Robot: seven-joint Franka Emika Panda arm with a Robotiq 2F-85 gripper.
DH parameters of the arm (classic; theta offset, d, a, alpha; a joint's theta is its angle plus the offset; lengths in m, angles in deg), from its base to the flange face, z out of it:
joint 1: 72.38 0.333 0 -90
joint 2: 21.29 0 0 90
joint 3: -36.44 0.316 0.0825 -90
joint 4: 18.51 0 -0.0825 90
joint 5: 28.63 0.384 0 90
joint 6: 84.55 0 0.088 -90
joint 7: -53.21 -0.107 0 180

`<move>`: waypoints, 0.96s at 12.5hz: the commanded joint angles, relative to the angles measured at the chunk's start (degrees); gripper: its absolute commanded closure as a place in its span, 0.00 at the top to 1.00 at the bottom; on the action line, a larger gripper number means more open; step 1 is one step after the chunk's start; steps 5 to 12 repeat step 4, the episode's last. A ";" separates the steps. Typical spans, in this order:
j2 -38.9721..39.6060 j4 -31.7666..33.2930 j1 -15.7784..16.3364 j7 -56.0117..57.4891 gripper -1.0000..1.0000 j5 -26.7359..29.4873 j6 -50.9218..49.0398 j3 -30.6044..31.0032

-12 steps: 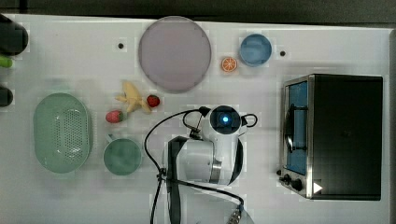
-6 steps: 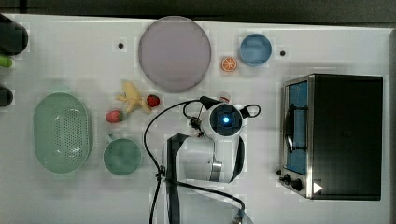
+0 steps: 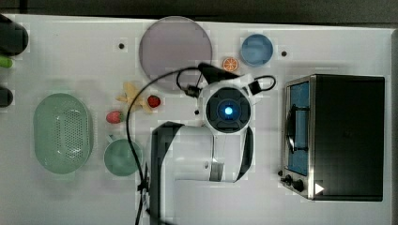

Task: Pick ketchup from plate and place it on table.

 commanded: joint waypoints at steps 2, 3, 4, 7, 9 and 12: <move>-4.65 -11.52 0.72 -18.47 1.00 0.46 -20.44 1.60; -5.01 -14.96 0.80 -21.07 1.00 0.39 -26.21 1.61; -5.13 -18.62 0.80 -22.94 1.00 0.30 -31.25 1.61; -5.13 -18.62 0.80 -22.94 1.00 0.30 -31.25 1.61; -5.13 -18.62 0.80 -22.94 1.00 0.30 -31.25 1.61; -5.13 -18.62 0.80 -22.94 1.00 0.30 -31.25 1.61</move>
